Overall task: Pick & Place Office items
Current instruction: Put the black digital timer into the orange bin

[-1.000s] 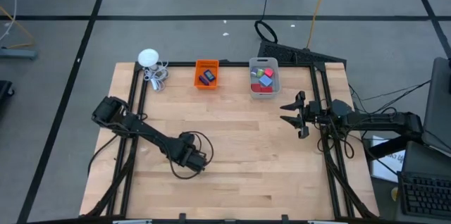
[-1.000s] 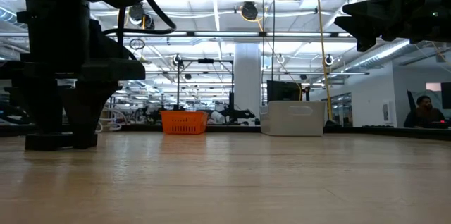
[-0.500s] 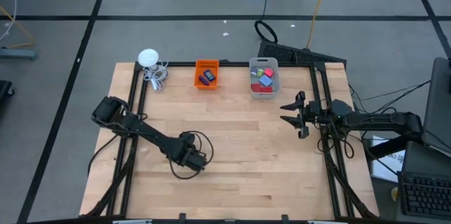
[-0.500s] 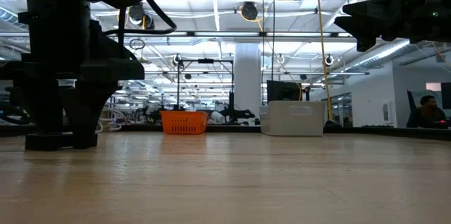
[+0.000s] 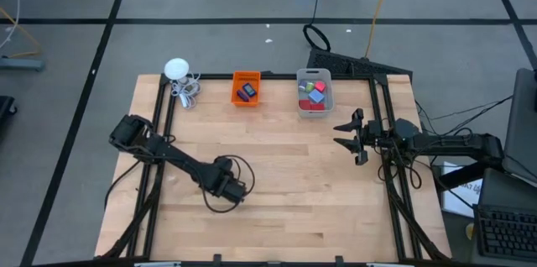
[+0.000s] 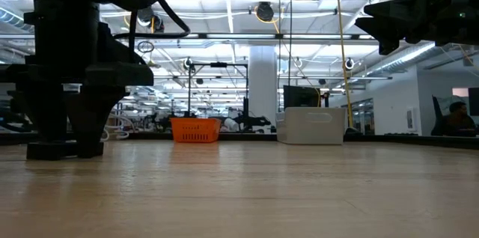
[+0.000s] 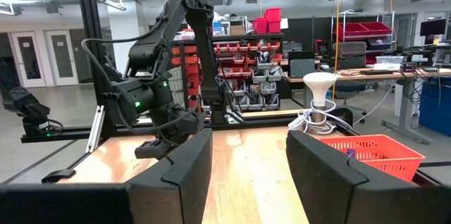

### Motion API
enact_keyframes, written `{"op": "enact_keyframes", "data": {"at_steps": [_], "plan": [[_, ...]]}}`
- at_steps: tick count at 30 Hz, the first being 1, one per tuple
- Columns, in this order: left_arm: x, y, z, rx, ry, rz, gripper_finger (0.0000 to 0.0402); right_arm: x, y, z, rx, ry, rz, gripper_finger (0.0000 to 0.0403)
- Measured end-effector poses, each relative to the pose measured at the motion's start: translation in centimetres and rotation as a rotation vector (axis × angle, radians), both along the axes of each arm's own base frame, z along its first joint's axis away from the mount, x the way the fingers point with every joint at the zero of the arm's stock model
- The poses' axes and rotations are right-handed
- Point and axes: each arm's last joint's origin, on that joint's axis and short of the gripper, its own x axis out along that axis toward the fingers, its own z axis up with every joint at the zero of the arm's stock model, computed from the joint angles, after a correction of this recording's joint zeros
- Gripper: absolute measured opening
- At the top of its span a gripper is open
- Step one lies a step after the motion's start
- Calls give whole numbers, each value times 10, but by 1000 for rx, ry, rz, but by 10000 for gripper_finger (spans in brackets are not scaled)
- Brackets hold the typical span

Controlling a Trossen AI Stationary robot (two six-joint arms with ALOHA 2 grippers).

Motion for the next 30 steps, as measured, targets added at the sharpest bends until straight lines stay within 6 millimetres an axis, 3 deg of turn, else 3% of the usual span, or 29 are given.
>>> {"op": "enact_keyframes", "data": {"at_steps": [30], "plan": [[-5,1,0,6,56,-15,229,0,0,0,0,0,0,171]]}}
